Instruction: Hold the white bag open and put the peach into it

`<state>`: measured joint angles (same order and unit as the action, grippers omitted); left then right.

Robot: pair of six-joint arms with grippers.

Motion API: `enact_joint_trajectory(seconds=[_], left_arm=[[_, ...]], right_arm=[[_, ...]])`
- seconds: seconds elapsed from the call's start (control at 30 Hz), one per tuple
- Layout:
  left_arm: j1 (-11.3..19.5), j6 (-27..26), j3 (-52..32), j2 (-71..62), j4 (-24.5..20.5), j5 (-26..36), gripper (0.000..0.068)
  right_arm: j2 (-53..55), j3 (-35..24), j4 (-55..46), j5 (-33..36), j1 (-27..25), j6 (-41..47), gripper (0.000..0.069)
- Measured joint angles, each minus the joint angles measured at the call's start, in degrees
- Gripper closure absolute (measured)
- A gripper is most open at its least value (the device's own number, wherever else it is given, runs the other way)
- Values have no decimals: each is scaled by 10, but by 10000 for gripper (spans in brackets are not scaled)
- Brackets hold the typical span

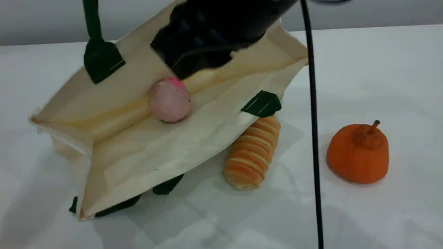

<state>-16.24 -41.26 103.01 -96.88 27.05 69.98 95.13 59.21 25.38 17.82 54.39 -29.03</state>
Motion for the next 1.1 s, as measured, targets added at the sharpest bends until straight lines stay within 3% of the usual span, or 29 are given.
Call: enact_joint_trajectory(seconds=[0.07,0.13,0.4,0.67,0.93,1.03,1.1], left_arm=[[0,0,0,0,0,0,590],[0,0,0,0,1,0,590],[0,0,0,0,1,0,590],[0,0,0,0,1,0,590],[0,0,0,0,1,0,573],[0,-1,0,0,2,-1,510],[0,-1,0,0,2,-2,426]], right_arm=[[-19,0,-23,4,-10,8,652],[-40,0,-34,10,-29,18,678],[-109,1,-35,6,-167,21,682],[-111,1,-17,13,-312,36,682],[-111,1,-13,13,-322,36,681],[-111,1,-13,16,-322,36,680],[-111,1,-13,17,-322,36,678]])
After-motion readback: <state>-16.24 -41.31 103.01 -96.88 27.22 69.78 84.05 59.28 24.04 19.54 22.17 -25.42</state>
